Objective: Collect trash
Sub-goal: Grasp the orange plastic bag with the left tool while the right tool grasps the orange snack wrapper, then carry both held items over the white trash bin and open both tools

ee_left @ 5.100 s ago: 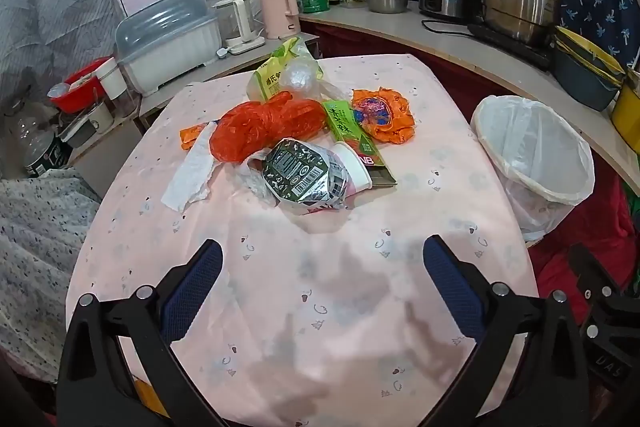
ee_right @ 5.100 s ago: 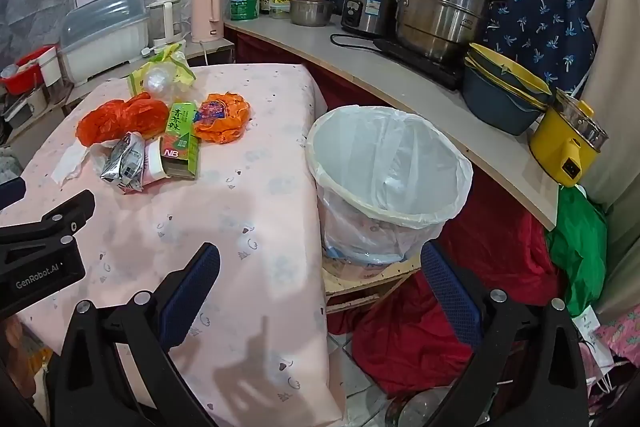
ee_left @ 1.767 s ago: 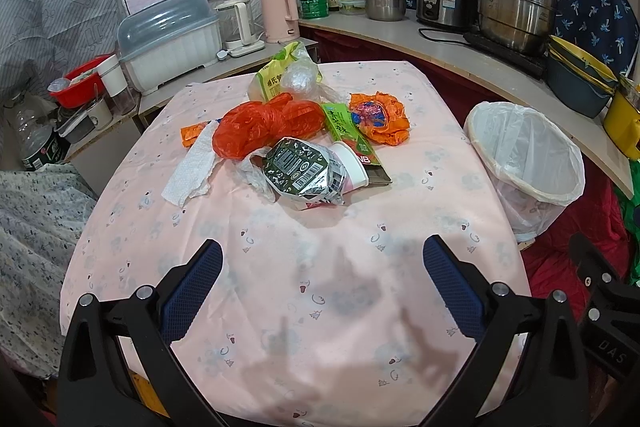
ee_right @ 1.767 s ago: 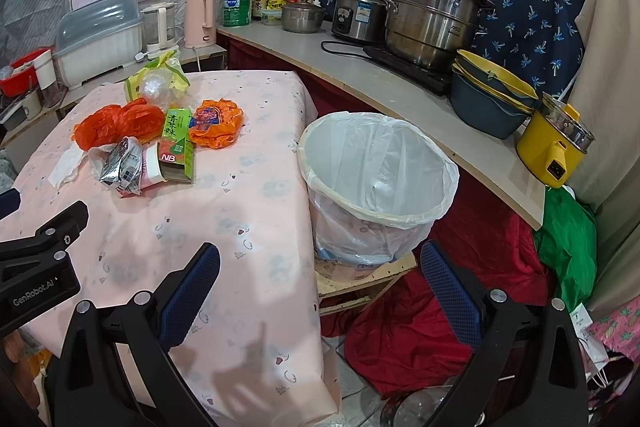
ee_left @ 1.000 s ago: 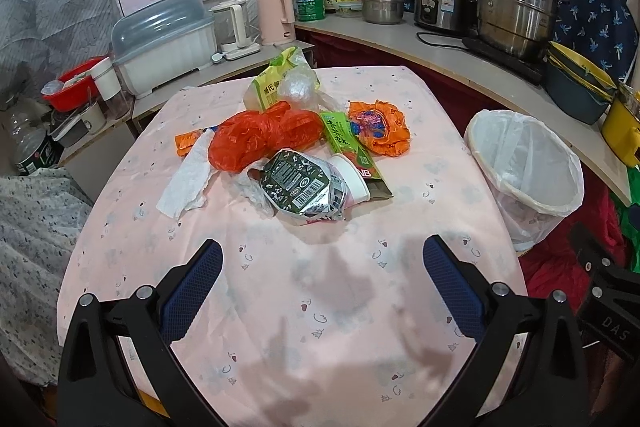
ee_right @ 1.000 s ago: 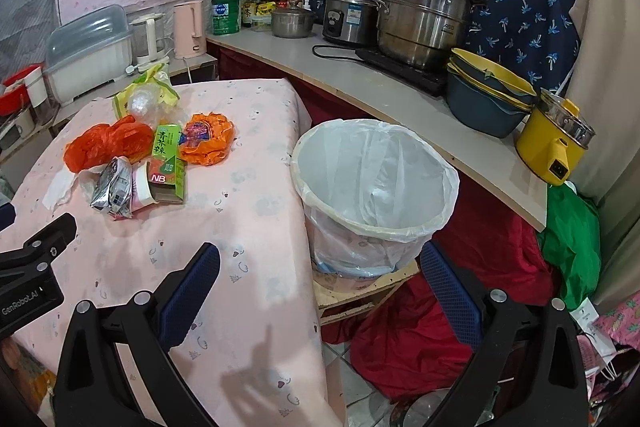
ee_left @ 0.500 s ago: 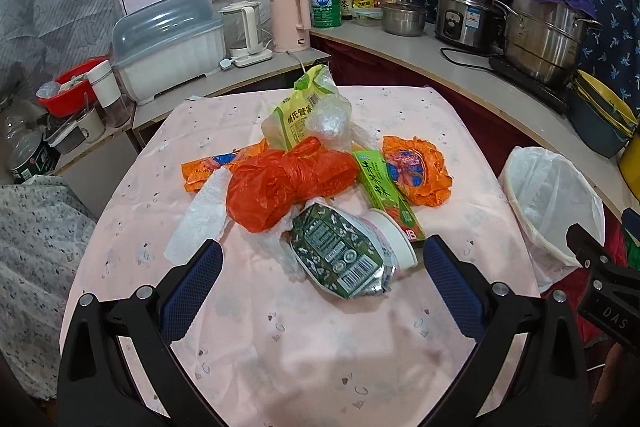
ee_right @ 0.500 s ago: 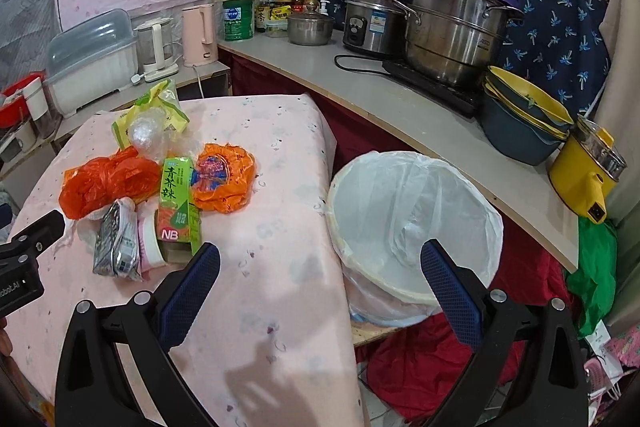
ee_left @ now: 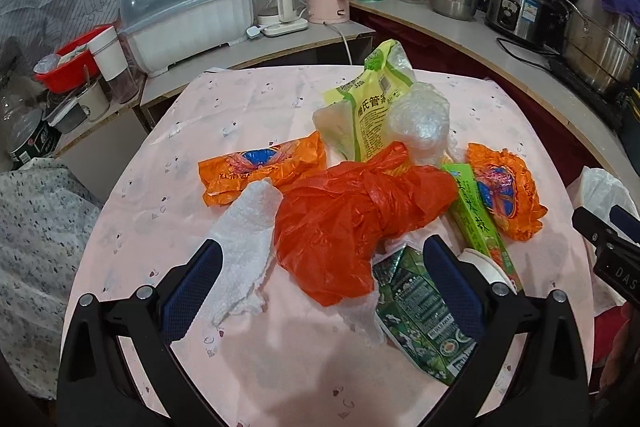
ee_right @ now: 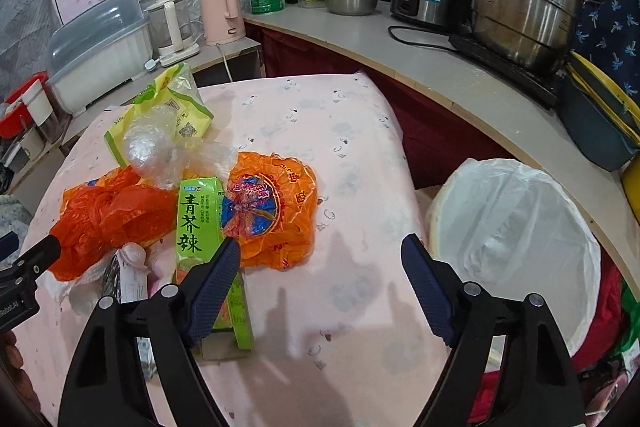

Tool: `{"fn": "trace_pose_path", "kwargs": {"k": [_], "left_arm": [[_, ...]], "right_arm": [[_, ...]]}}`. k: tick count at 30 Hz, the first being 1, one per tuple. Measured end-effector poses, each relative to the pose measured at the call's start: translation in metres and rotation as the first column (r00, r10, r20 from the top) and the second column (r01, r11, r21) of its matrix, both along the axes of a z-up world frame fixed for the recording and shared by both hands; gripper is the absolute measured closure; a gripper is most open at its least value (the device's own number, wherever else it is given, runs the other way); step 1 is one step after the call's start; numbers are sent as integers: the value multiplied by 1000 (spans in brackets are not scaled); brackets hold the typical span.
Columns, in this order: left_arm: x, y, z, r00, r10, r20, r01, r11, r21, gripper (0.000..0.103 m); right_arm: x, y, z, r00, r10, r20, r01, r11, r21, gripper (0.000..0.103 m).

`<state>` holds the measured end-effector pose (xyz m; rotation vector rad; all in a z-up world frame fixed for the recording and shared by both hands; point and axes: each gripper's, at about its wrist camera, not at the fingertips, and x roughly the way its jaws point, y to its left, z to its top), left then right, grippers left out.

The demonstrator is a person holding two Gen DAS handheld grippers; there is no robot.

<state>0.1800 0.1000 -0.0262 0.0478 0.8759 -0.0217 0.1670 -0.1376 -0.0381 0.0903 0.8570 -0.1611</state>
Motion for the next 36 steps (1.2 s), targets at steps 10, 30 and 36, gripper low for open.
{"fn": "trace_pose_path", "kwargs": {"k": [10,30,36], "left_arm": [[37,4,-29,997,-24,-70,21,999,-33,23],[30,-1,-6,999,-47,-4,47,997,-57,73],[14,-8,24,996,-61,59,65,996,-68,74]], "right_arm": [[50,1,-40,997,-1,-82,5,999,51,41],[46,-7,-39,999,14,-43,-7,989,145,86],[27,-17,-6,1000,-15,25,13,995,94,99]]}}
